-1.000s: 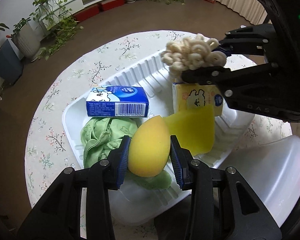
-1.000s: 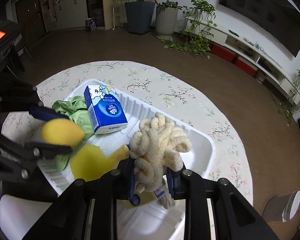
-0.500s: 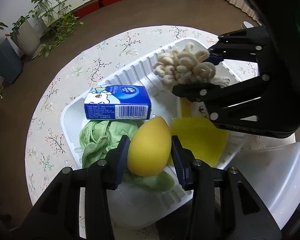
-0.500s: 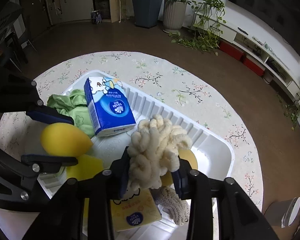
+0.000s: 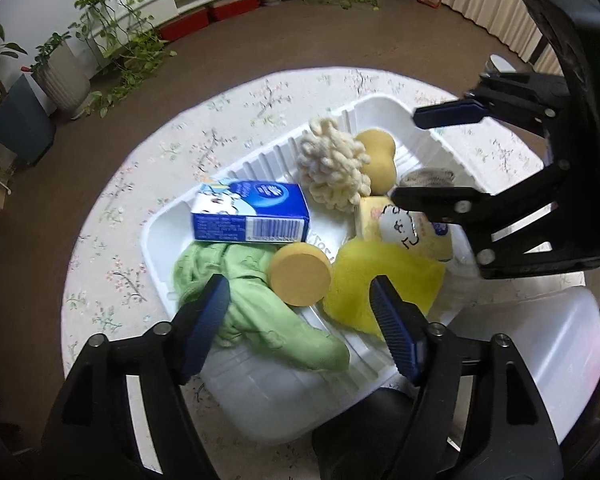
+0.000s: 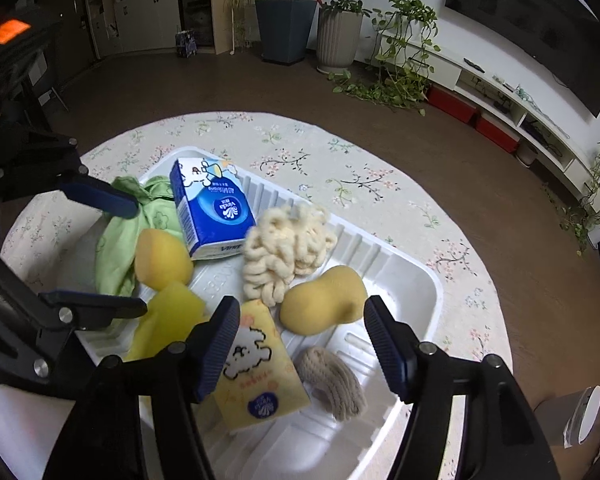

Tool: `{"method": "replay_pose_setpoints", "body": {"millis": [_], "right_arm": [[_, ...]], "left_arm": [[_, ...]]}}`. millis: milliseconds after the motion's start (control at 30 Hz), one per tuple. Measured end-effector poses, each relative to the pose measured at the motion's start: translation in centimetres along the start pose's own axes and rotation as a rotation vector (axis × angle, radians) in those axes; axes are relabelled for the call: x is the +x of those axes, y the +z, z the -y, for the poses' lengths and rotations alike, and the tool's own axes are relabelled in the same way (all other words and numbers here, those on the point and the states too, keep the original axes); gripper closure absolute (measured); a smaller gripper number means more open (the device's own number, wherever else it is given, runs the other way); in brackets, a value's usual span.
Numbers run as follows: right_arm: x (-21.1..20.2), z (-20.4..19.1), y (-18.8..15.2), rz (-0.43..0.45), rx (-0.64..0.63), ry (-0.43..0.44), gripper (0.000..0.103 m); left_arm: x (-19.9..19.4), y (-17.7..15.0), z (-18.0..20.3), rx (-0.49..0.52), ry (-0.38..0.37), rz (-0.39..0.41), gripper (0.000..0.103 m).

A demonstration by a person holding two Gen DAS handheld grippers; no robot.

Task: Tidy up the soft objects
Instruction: 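Open both tools to drop the sponge and scrubber into the tray, then move both tools back toward the yellow sponge and knitted pad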

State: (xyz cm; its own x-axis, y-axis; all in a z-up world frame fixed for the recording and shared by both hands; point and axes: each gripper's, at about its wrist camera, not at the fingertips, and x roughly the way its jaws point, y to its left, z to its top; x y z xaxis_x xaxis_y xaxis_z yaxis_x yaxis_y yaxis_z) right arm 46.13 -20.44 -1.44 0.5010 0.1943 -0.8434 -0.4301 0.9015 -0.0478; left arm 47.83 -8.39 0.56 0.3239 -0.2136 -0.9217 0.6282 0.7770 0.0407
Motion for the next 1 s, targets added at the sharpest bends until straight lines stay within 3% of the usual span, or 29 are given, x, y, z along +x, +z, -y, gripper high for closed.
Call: {"method": "replay_pose_setpoints", "body": {"millis": [233, 300, 367, 467, 667, 867, 1000], "right_arm": [[-5.2, 1.6, -2.0, 0.079, 0.063, -0.023, 0.028], [-6.9, 2.5, -3.0, 0.101, 0.092, -0.029, 0.024], [-8.4, 3.4, -4.3, 0.117, 0.13, -0.037, 0.021], [-10.1, 4.0, -6.6, 0.129, 0.19, -0.042, 0.018], [-13.5, 3.9, -12.1, 0.164, 0.294, -0.038, 0.009], [-16.7, 1.3, -18.5, 0.227, 0.399, -0.008, 0.002], [-17.6, -1.9, -22.8, 0.252, 0.449, 0.015, 0.001]], "left_arm": [[-5.2, -1.9, -0.7, -0.053, 0.014, 0.11, 0.023], [-6.8, -3.2, -1.0, -0.08, 0.015, 0.148, 0.014], [-8.5, -5.0, -1.2, -0.129, 0.01, 0.194, 0.013], [-10.4, -8.0, -1.6, -0.226, -0.016, 0.261, 0.001], [-12.7, -14.7, -0.6, -0.383, -0.061, 0.39, 0.0], [-13.4, -21.9, 2.2, -0.487, -0.117, 0.534, 0.0], [-12.1, -25.8, 4.0, -0.552, -0.148, 0.546, 0.0]]}}
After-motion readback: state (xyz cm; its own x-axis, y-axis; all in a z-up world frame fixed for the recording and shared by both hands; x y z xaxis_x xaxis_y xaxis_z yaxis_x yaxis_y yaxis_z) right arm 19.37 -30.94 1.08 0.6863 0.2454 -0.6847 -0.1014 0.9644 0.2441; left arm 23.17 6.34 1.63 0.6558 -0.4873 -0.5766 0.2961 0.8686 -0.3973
